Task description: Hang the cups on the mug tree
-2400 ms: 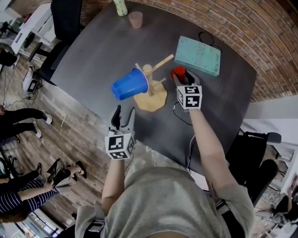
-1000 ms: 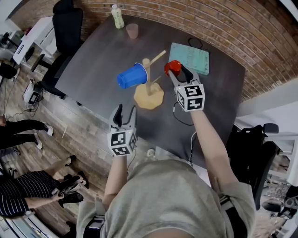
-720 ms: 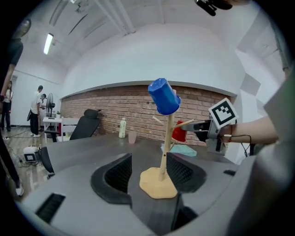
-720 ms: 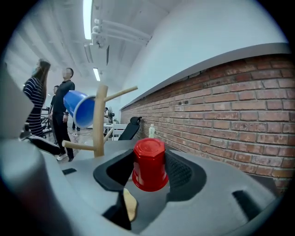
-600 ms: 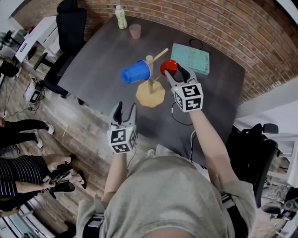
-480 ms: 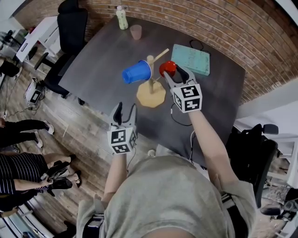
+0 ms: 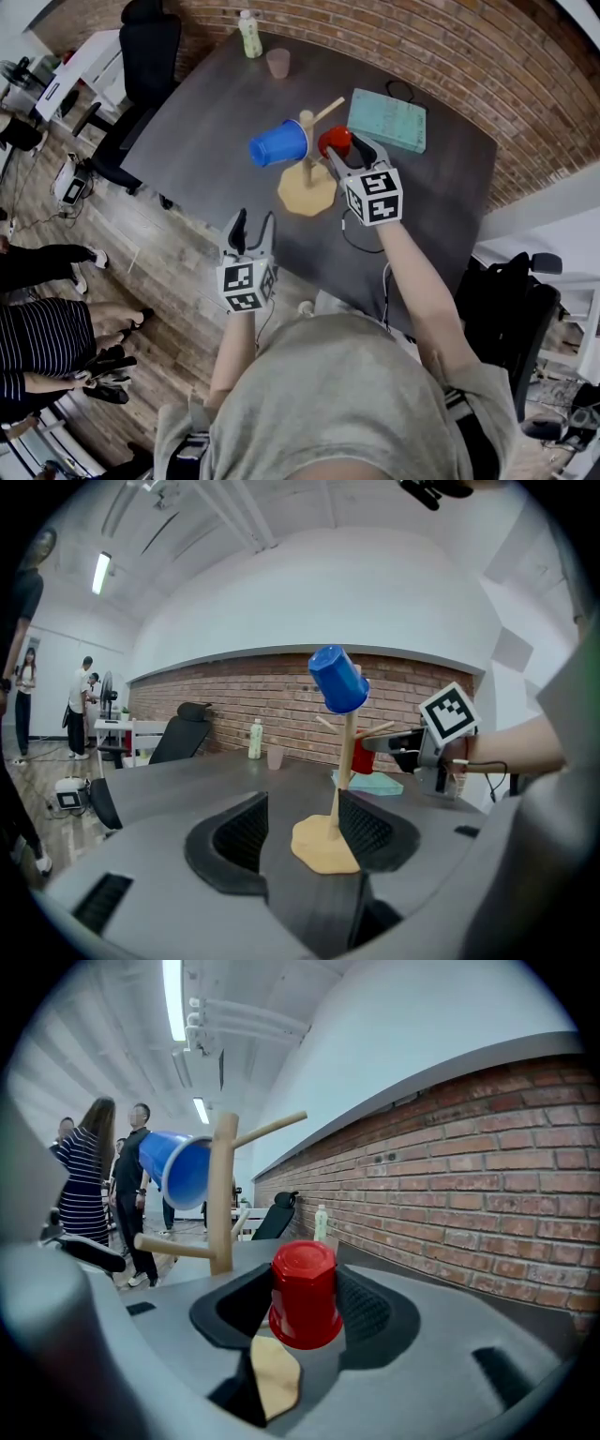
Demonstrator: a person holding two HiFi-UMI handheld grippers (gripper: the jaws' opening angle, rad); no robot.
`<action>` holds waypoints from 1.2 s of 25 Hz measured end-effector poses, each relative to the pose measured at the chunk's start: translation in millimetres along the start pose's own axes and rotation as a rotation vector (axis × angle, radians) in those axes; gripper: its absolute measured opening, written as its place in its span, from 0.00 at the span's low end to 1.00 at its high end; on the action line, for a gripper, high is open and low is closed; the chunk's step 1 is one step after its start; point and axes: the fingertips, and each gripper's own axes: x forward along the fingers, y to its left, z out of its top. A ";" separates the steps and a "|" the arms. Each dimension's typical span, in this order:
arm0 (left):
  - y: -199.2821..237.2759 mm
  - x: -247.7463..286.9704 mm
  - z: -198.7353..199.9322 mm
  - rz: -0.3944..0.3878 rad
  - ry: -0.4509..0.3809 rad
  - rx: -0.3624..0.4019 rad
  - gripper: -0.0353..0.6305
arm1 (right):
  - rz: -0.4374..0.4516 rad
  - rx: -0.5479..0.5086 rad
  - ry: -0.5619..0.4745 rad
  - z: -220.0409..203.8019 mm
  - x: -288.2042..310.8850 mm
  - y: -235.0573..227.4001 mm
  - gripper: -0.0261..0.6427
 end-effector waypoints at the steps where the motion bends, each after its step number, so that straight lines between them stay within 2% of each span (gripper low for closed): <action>1: -0.5 0.1 -0.9 0.000 0.002 0.000 0.40 | 0.001 0.007 0.000 -1.4 0.5 -0.7 0.35; 19: -0.2 4.3 -13.7 0.006 0.037 -0.005 0.40 | -0.007 0.125 0.037 -27.3 15.3 -14.9 0.41; 30: 3.1 0.8 -13.8 0.000 0.038 -0.004 0.40 | -0.013 0.120 0.103 -56.4 12.2 -1.4 0.41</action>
